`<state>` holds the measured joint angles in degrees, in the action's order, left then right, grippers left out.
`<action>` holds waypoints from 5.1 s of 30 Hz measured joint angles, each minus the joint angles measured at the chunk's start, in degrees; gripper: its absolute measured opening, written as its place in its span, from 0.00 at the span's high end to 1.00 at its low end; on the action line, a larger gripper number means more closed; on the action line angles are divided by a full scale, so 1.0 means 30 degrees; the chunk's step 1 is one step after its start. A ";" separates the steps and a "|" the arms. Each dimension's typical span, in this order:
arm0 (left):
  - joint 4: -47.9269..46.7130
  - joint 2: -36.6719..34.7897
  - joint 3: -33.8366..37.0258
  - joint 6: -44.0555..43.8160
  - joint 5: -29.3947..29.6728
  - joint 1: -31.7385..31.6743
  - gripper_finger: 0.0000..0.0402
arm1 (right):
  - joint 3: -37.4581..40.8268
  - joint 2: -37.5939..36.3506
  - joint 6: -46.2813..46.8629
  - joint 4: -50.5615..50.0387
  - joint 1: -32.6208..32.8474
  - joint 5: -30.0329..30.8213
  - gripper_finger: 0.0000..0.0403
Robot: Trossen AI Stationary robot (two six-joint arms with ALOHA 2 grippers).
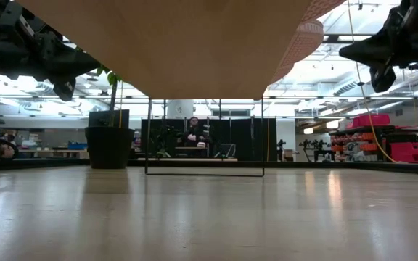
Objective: Pick and place slides into the shelf
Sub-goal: Return to Home Position
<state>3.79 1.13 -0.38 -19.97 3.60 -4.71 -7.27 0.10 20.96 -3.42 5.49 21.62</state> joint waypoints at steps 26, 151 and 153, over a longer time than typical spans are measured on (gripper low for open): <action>0.0000 -0.0002 0.0000 0.0000 -0.0007 0.0004 0.92 | 0.0172 -0.0011 -0.0986 0.3097 -0.0566 -0.2151 1.00; -0.0059 -0.0007 0.0007 0.5391 0.0000 0.0007 0.94 | 0.1916 0.0736 -0.3028 0.1567 -0.1047 -0.6809 0.97; -0.0066 -0.0005 0.0003 0.5387 0.0000 0.0003 0.93 | 0.1916 0.0736 -0.3032 0.1567 -0.1047 -0.6808 0.97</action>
<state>3.60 1.11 -0.37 -3.81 3.60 -4.70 -1.52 2.31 11.86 1.28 2.35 1.19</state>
